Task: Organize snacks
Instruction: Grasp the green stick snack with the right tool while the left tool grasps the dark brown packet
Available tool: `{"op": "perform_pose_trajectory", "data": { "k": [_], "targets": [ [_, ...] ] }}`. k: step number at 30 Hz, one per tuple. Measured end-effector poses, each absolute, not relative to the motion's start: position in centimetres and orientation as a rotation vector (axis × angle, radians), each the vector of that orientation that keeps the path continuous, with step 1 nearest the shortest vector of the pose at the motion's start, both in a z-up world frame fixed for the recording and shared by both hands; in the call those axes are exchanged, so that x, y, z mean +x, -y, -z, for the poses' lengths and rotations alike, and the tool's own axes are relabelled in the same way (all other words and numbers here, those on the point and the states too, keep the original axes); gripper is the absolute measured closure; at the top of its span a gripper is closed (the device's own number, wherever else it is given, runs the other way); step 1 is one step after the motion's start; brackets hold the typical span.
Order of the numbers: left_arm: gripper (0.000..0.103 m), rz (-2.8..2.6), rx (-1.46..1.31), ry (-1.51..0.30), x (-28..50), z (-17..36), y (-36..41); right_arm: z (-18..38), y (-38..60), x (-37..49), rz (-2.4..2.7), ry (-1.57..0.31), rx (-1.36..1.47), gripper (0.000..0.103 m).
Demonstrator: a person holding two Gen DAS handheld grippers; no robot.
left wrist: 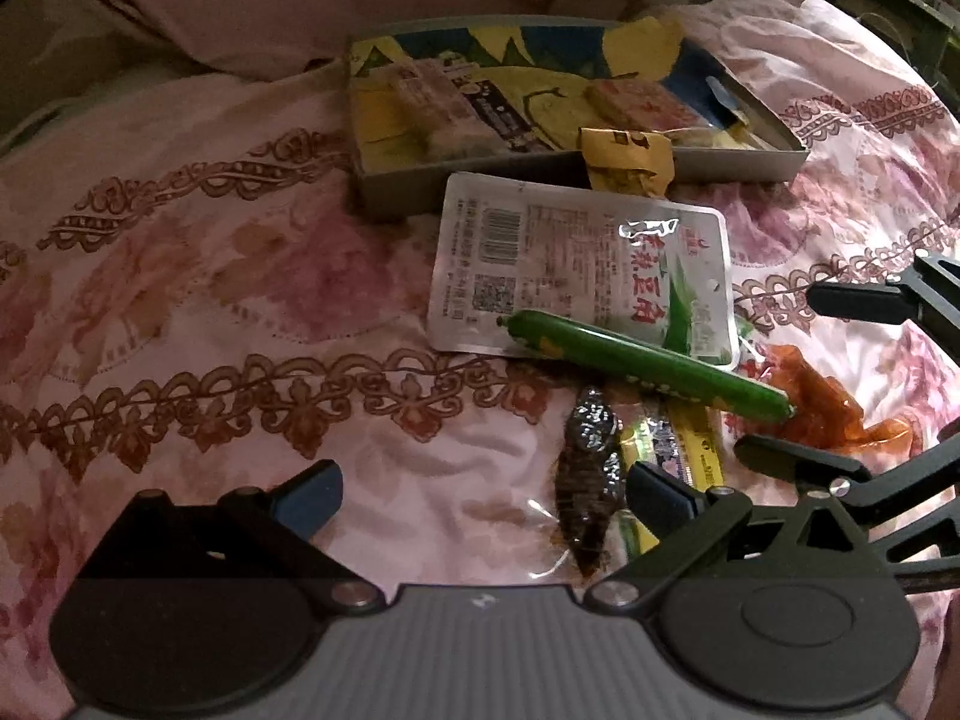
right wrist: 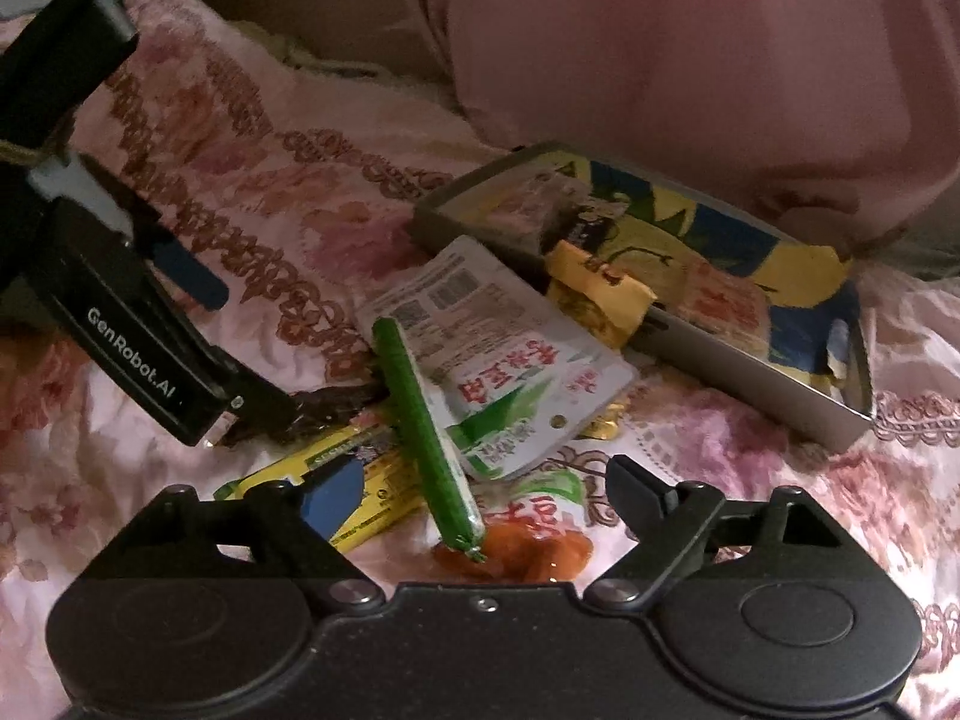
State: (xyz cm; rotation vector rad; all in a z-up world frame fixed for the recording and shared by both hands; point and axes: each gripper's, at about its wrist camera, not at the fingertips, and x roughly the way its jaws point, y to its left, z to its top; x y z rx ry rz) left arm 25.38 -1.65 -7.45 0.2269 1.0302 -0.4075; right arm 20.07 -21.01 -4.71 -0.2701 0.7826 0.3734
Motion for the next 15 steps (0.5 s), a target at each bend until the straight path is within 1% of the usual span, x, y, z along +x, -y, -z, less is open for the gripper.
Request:
{"op": "perform_pose_trajectory", "data": {
  "k": [4, 8, 10, 12, 15],
  "targets": [
    [0.001, 0.404, 0.251, -1.01, 25.4, 7.3, 1.7, 5.0, 20.2, 20.4, -0.387, -0.795, -0.293, 0.02],
    [0.001, 0.405, 0.259, -1.006, 25.5, 7.4, 1.8, 5.5, 19.9, 20.7, -0.394, -0.811, -0.304, 0.027],
    [0.001, 0.41, 0.266, -1.003, 25.3, 7.4, 2.0, 5.7, 19.9, 20.7, -0.399, -0.825, -0.302, 0.033],
    [0.001, 0.415, 0.276, -0.997, 25.2, 7.4, 2.1, 5.9, 19.9, 20.8, -0.402, -0.835, -0.302, 0.044],
    [0.001, 0.414, 0.294, -0.996, 24.9, 7.5, 2.5, 6.1, 20.0, 20.9, -0.406, -0.85, -0.287, 0.053]
  ]
}}
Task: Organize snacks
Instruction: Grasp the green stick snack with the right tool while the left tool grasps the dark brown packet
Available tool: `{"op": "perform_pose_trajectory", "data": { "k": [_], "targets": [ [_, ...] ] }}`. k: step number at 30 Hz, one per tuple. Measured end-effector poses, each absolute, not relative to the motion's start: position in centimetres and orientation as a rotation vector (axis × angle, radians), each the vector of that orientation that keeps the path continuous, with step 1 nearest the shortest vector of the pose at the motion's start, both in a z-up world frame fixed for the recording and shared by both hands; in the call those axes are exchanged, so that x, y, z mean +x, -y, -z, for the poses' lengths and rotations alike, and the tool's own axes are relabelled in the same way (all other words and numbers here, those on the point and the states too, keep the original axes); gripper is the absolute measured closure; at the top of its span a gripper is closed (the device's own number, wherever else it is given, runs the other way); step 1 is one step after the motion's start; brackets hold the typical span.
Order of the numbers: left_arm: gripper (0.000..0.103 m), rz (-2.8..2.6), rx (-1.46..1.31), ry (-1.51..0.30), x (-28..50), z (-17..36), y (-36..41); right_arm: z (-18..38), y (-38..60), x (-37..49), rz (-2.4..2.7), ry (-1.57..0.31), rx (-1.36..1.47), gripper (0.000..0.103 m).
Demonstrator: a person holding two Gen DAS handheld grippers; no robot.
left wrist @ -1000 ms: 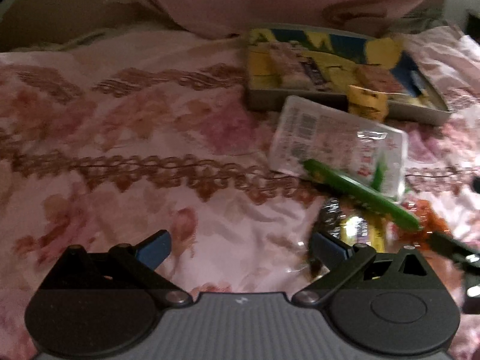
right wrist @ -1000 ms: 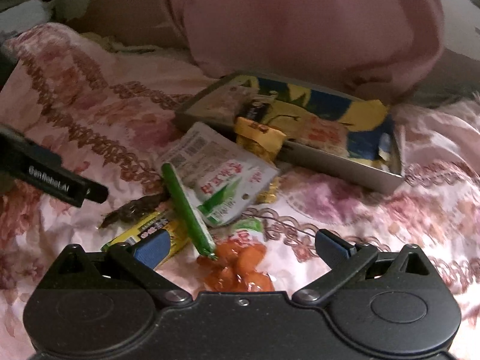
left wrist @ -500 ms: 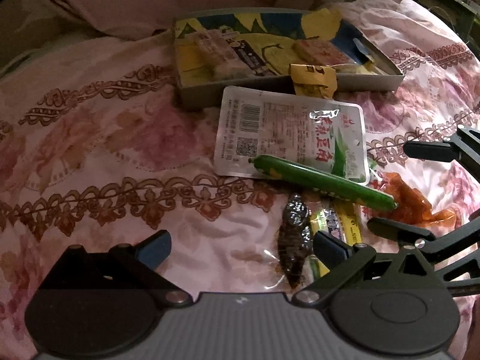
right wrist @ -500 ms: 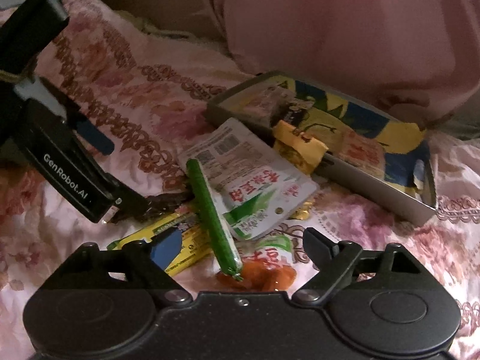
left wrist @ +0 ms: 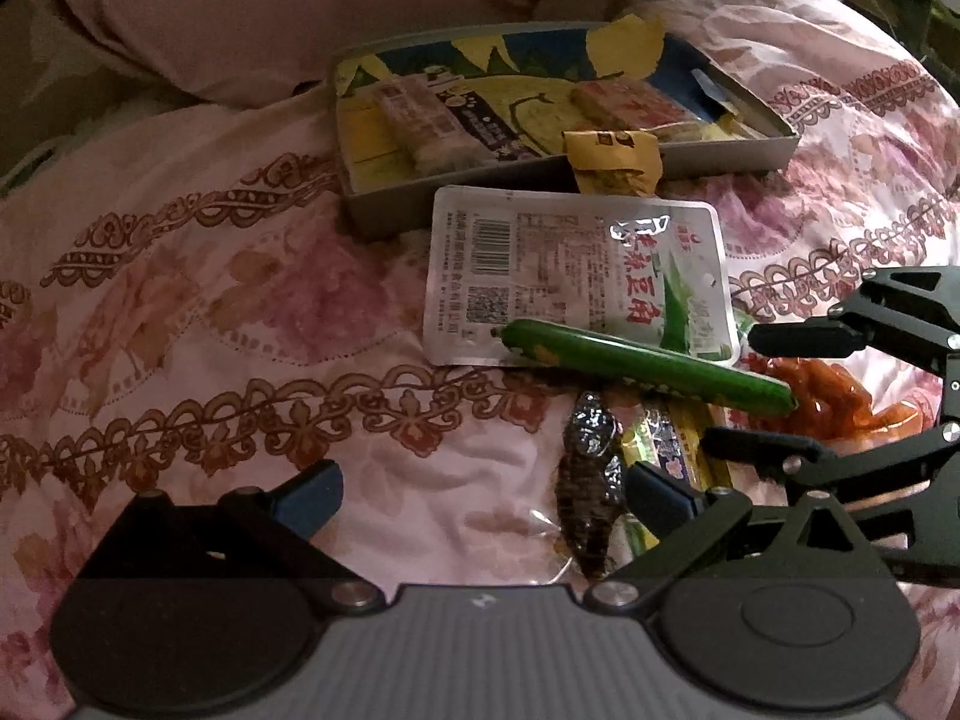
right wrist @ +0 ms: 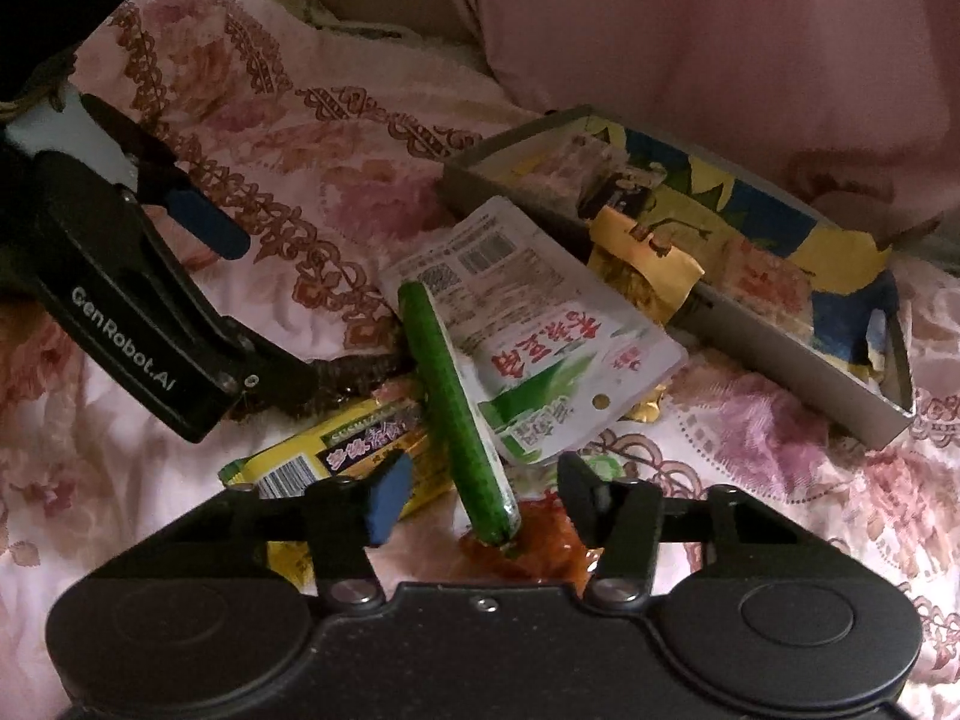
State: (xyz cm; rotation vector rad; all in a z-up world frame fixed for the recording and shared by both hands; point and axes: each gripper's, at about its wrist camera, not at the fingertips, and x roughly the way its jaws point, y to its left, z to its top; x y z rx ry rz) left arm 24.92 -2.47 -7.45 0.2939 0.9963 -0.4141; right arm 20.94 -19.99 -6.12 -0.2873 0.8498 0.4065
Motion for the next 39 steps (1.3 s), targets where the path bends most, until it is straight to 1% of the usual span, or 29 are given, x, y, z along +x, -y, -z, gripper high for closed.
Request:
{"op": "perform_pose_trajectory", "data": {
  "k": [1, 3, 5, 10, 14, 17, 19, 20, 24, 28, 31, 33, 35, 39],
  "targets": [
    [0.001, 0.415, 0.296, -0.999, 24.9, 7.5, 2.5, 6.1, 20.1, 21.0, -0.408, -0.856, -0.272, 0.055],
    [0.001, 0.415, 0.295, -1.002, 24.8, 7.4, 2.5, 6.1, 20.3, 21.2, -0.4, -0.87, -0.239, 0.069],
    [0.001, 0.411, 0.293, -1.004, 24.7, 7.3, 2.6, 6.0, 20.4, 21.3, -0.389, -0.881, -0.227, 0.074],
    [0.001, 0.399, 0.302, -1.006, 24.5, 7.3, 2.5, 5.4, 20.2, 20.9, -0.37, -0.917, -0.21, 0.076],
    [0.001, 0.394, 0.312, -1.011, 24.2, 7.3, 2.5, 5.0, 20.3, 20.3, -0.373, -0.983, -0.167, 0.08],
    [0.001, 0.401, 0.325, -1.006, 24.1, 7.3, 2.7, 5.4, 20.2, 19.4, -0.386, -1.019, -0.187, 0.08],
    [0.001, 0.408, 0.328, -1.0, 24.1, 7.3, 2.8, 5.5, 20.1, 19.1, -0.398, -1.004, -0.203, 0.076],
    [0.001, 0.415, 0.328, -0.998, 24.1, 7.3, 2.9, 5.5, 20.1, 19.2, -0.4, -0.992, -0.206, 0.073],
    [0.005, 0.455, 0.329, -0.992, 24.0, 7.5, 3.1, 5.3, 19.9, 20.1, -0.409, -0.96, -0.191, 0.069],
    [0.013, 0.484, 0.315, -0.994, 24.1, 7.9, 3.3, 5.5, 20.0, 20.5, -0.42, -0.955, -0.187, 0.069],
    [0.026, 0.515, 0.278, -1.012, 24.3, 8.2, 3.3, 5.6, 19.8, 20.5, -0.427, -0.954, -0.195, 0.069],
    [0.031, 0.532, 0.25, -1.017, 24.4, 8.4, 3.3, 5.7, 19.9, 20.5, -0.422, -0.953, -0.186, 0.071],
    [0.042, 0.555, 0.223, -1.021, 24.5, 8.4, 3.1, 5.7, 20.1, 20.5, -0.417, -0.953, -0.173, 0.072],
    [0.054, 0.576, 0.174, -1.046, 24.8, 8.5, 2.9, 5.9, 20.1, 20.5, -0.423, -0.951, -0.17, 0.072]
  ]
}}
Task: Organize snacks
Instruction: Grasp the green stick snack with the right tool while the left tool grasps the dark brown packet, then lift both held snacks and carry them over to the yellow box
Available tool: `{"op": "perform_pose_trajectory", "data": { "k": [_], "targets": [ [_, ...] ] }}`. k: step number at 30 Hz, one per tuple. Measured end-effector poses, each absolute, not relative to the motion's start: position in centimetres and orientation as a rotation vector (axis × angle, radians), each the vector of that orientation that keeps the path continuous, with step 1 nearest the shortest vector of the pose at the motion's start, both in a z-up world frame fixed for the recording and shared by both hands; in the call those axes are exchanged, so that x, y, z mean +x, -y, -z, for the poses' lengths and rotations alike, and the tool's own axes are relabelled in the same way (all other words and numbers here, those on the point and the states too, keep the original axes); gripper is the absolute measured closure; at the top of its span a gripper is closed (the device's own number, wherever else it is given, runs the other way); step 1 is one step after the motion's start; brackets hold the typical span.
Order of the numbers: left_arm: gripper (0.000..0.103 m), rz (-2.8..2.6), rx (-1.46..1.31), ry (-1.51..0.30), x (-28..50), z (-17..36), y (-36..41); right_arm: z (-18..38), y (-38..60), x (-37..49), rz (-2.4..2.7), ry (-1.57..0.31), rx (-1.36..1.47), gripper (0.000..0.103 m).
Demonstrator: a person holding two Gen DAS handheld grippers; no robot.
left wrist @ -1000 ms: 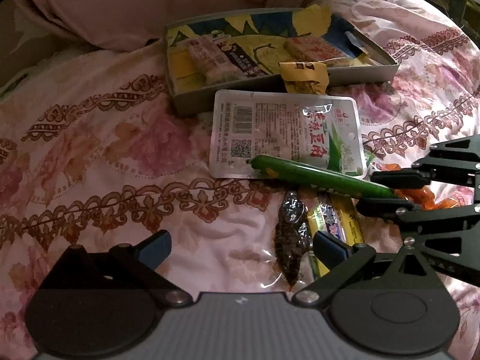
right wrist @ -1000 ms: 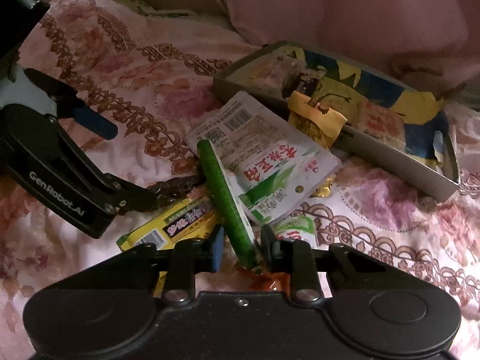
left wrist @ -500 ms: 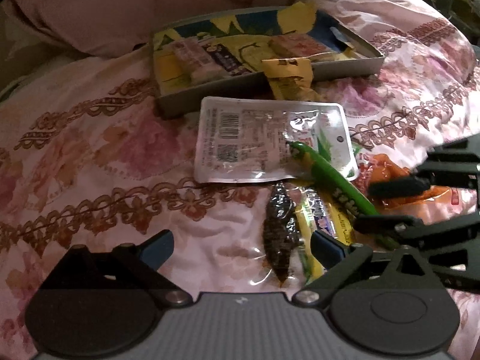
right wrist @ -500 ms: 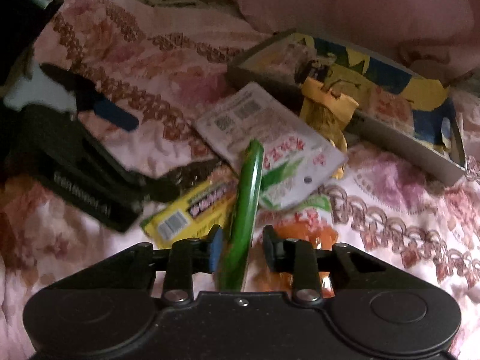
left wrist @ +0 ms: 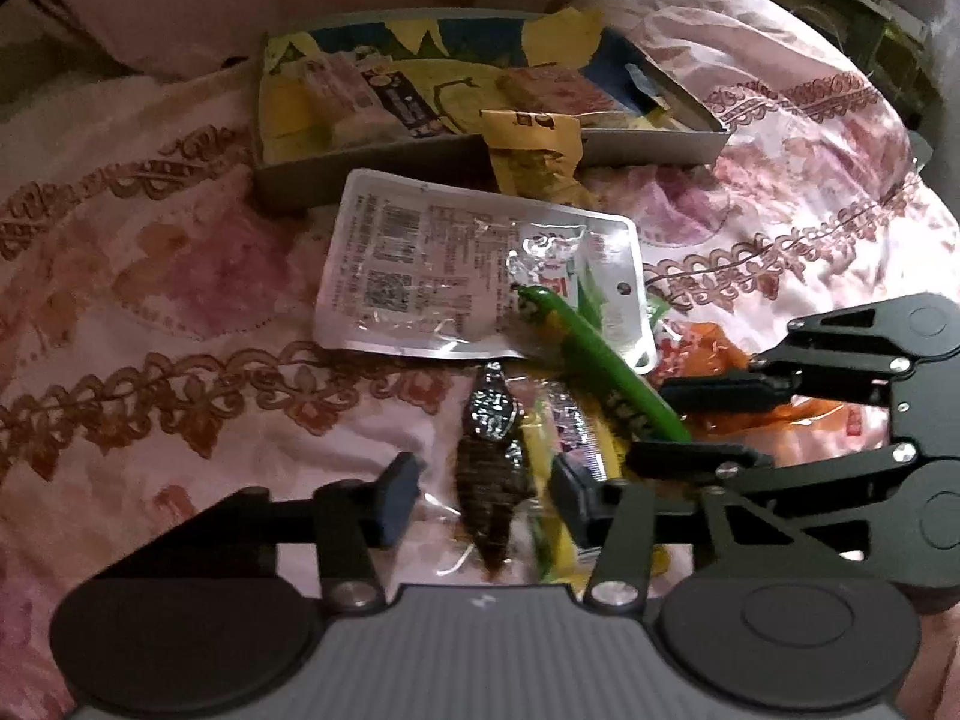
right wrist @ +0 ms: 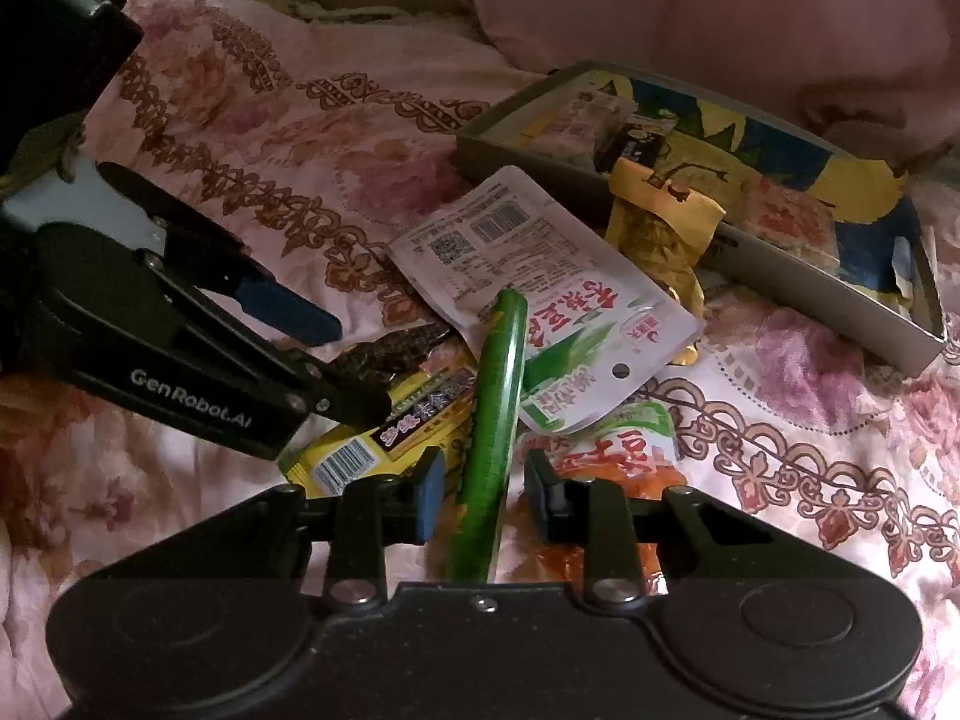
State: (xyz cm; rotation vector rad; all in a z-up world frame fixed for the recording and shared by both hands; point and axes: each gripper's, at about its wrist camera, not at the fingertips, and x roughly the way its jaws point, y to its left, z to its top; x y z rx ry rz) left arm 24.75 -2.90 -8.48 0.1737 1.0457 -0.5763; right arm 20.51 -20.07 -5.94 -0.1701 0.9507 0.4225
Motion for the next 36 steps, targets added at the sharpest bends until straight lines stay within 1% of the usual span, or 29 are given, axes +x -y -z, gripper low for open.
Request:
{"op": "perform_pose_trajectory", "data": {
  "k": [7, 8, 9, 12, 13, 14, 15, 16, 24, 36],
  "targets": [
    [0.053, 0.572, 0.132, -1.067, 24.9, 8.8, 2.7, 6.0, 20.0, 20.4, -0.414, -0.951, -0.16, 0.072],
    [0.053, 0.57, 0.124, -1.071, 25.0, 8.8, 2.7, 6.1, 20.0, 20.4, -0.412, -0.948, -0.162, 0.074],
    [0.054, 0.568, 0.118, -1.074, 25.0, 8.7, 2.6, 6.1, 20.0, 20.3, -0.413, -0.949, -0.158, 0.083],
    [0.056, 0.544, 0.086, -1.089, 25.0, 8.7, 2.6, 6.1, 20.0, 20.3, -0.403, -0.946, -0.162, 0.084],
    [0.056, 0.532, 0.073, -1.096, 25.0, 8.6, 2.5, 6.0, 20.0, 20.3, -0.399, -0.943, -0.163, 0.084],
    [0.059, 0.52, 0.059, -1.101, 25.0, 8.5, 2.5, 6.0, 20.1, 20.2, -0.392, -0.942, -0.164, 0.084],
    [0.066, 0.505, 0.047, -1.103, 24.9, 8.3, 2.4, 5.9, 20.2, 20.2, -0.386, -0.943, -0.163, 0.084],
    [0.066, 0.491, 0.031, -1.11, 24.7, 8.1, 2.3, 5.8, 20.3, 20.2, -0.38, -0.944, -0.16, 0.084],
    [0.067, 0.444, -0.082, -1.178, 23.9, 7.8, 1.1, 5.1, 20.5, 19.1, -0.364, -0.941, -0.141, 0.085],
    [0.068, 0.466, -0.405, -1.294, 22.0, 7.5, -2.2, 3.1, 21.8, 17.8, -0.328, -0.892, -0.072, 0.085]
  ]
}}
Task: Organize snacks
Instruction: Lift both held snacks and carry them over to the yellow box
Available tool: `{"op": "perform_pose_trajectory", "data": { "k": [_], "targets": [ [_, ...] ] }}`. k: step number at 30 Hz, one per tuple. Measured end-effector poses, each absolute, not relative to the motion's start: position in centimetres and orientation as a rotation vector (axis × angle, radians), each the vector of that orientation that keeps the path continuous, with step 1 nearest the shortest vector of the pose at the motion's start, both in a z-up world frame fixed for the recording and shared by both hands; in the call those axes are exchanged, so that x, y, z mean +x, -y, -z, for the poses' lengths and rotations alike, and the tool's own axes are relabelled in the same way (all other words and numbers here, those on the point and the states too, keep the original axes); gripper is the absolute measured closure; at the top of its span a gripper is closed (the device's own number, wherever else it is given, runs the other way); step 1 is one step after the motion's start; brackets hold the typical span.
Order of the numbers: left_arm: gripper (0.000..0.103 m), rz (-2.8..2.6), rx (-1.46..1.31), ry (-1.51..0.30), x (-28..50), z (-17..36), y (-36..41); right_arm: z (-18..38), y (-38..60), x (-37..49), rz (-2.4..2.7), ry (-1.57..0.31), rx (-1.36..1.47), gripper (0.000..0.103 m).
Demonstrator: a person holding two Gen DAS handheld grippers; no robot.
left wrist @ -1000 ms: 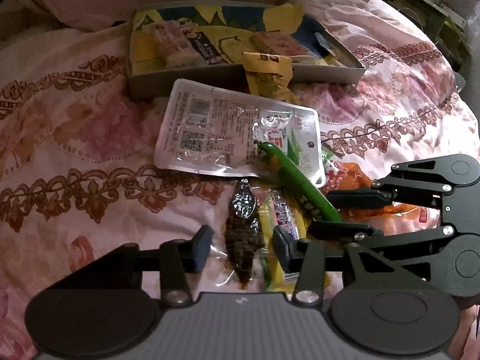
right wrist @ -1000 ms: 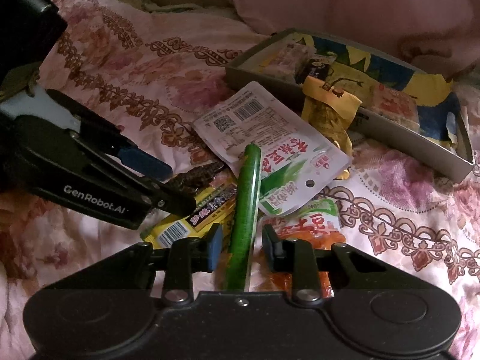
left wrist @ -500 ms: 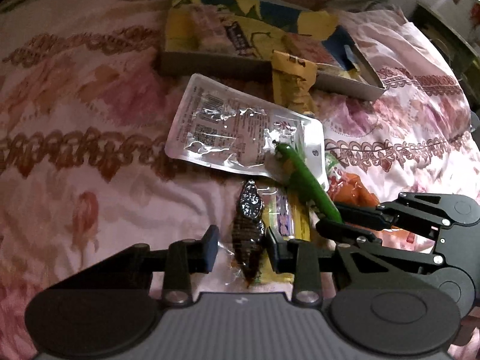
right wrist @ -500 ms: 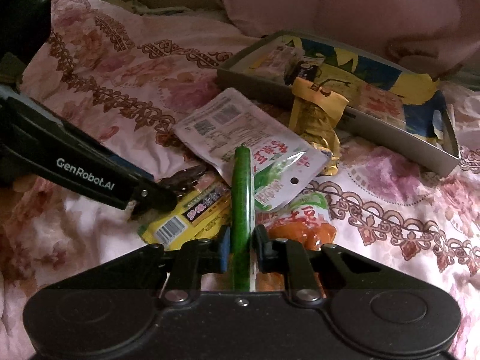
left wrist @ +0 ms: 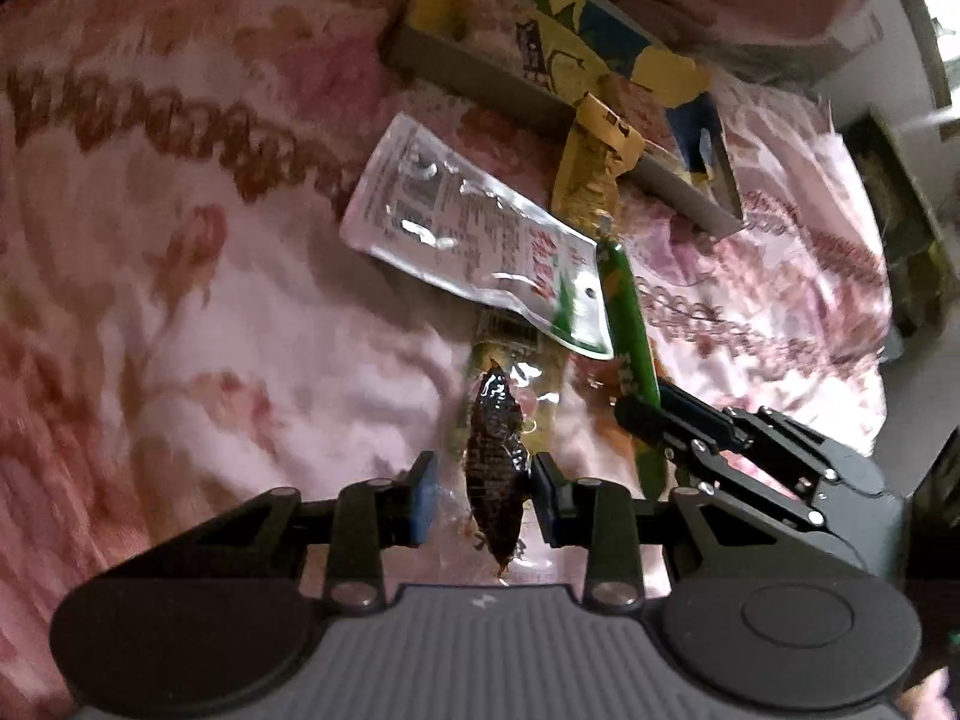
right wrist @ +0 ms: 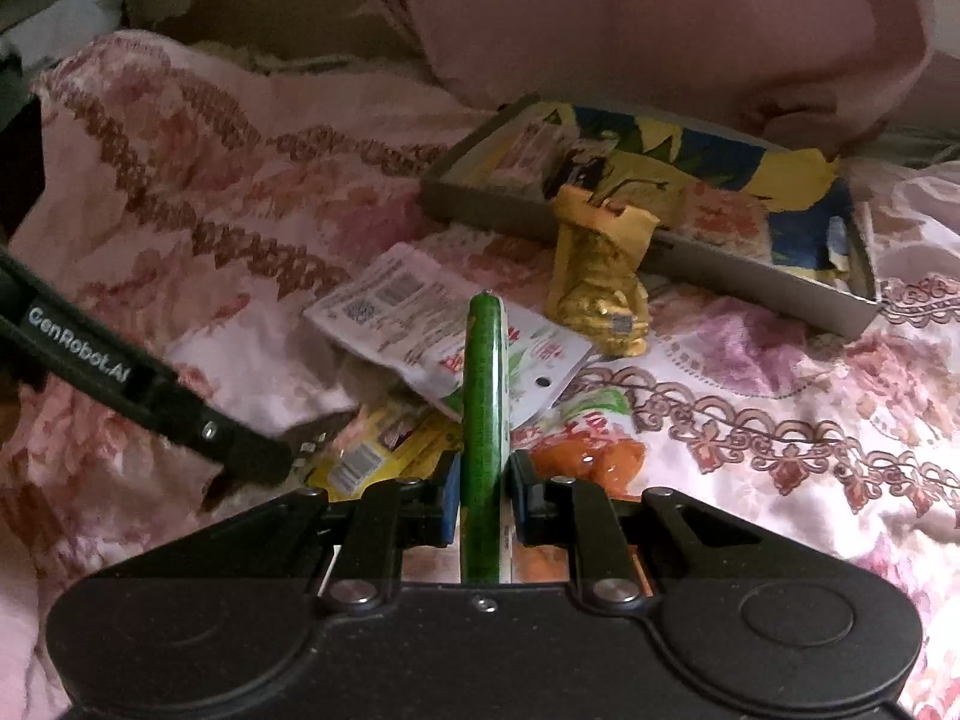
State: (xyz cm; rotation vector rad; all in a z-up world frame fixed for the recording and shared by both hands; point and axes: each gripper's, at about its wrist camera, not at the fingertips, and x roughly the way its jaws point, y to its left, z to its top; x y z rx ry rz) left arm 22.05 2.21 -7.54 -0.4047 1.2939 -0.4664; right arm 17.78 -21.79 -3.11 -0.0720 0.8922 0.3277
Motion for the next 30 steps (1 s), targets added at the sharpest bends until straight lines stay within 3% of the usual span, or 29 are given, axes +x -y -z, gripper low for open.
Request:
{"op": "perform_pose_trajectory", "data": {
  "k": [4, 5, 6, 7, 10, 15, 20, 23, 30],
  "targets": [
    [0.072, 0.484, -0.47, -1.279, 21.7, 7.2, -2.7, 2.0, 23.0, 17.7, -0.3, -0.857, -0.021, 0.084],
    [0.079, 0.491, -0.475, -1.271, 21.6, 7.0, -2.8, 1.8, 23.3, 17.7, -0.293, -0.848, -0.008, 0.084],
    [0.094, 0.499, -0.484, -1.263, 21.5, 6.8, -2.9, 1.6, 23.6, 17.7, -0.286, -0.839, 0.006, 0.084],
    [0.099, 0.514, -0.5, -1.264, 21.6, 6.7, -2.9, 1.4, 23.9, 17.7, -0.281, -0.833, 0.016, 0.084],
    [0.099, 0.504, -0.497, -1.267, 21.8, 6.9, -2.8, 1.1, 24.4, 17.8, -0.268, -0.825, 0.037, 0.084],
    [0.085, 0.467, -0.431, -1.342, 22.2, 8.7, -1.8, 1.3, 24.4, 17.8, -0.274, -0.831, 0.031, 0.084],
    [0.043, 0.527, -0.392, -1.319, 21.8, 8.3, -0.6, 1.3, 24.1, 17.9, -0.287, -0.831, 0.027, 0.084],
    [0.039, 0.533, -0.317, -1.303, 21.7, 8.1, 0.7, 1.3, 24.2, 18.0, -0.288, -0.832, 0.033, 0.084],
    [0.043, 0.559, -0.231, -1.319, 21.8, 9.1, 3.1, 1.0, 24.3, 18.0, -0.292, -0.82, 0.045, 0.084]
  ]
}}
